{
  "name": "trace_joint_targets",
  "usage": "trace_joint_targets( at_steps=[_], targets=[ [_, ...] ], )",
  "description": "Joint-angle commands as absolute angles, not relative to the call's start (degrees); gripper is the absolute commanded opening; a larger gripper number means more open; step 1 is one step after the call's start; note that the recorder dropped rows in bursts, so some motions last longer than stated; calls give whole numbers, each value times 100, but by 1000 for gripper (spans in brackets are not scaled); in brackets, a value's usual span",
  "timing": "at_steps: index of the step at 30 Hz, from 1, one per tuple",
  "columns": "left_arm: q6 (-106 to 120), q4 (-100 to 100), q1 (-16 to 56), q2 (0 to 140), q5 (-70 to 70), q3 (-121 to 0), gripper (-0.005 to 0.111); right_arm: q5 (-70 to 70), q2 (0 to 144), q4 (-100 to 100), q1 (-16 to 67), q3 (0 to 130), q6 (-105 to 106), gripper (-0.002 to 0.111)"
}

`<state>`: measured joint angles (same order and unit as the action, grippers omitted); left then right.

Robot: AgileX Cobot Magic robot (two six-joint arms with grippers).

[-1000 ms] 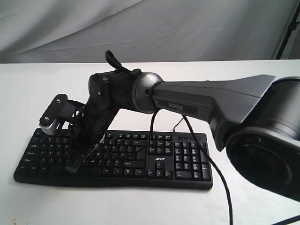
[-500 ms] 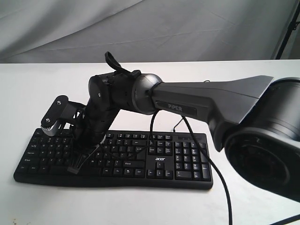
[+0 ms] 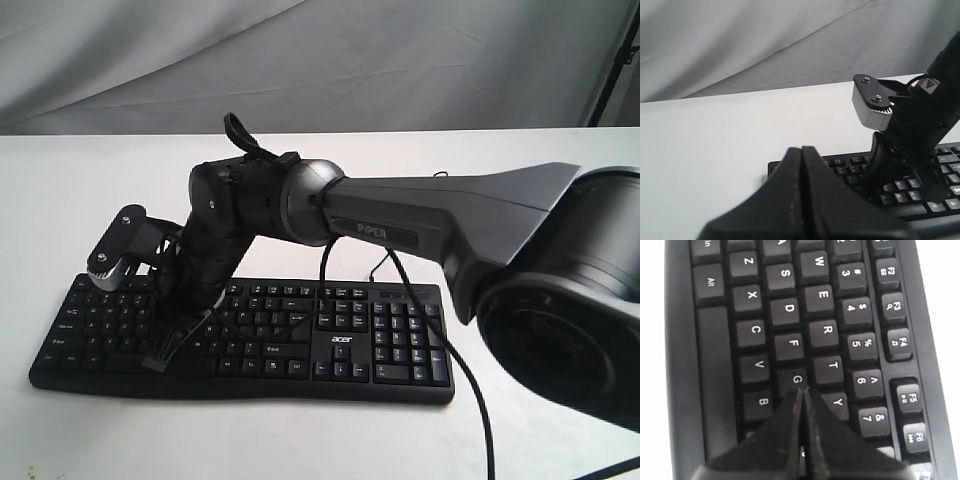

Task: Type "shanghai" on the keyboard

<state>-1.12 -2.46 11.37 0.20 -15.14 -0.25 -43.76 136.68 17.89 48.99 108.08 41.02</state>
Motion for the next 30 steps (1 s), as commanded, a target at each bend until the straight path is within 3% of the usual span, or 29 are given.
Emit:
trace_joint_targets(
  at_steps=[1, 7, 20, 30],
  targets=[
    [-128, -251, 1160, 0, -1487, 0, 0, -4193, 13426, 1692, 4885, 10785, 4172, 0],
    [-128, -251, 1160, 0, -1487, 0, 0, -4116, 13749, 1876, 5019, 11384, 4196, 0],
    [-128, -251, 1160, 0, -1487, 0, 0, -5353, 15253, 1949, 5204, 14152, 3787, 0],
    [-128, -251, 1160, 0, -1487, 0, 0, -5241, 15524, 2012, 5275, 14508, 3728, 0]
  ],
)
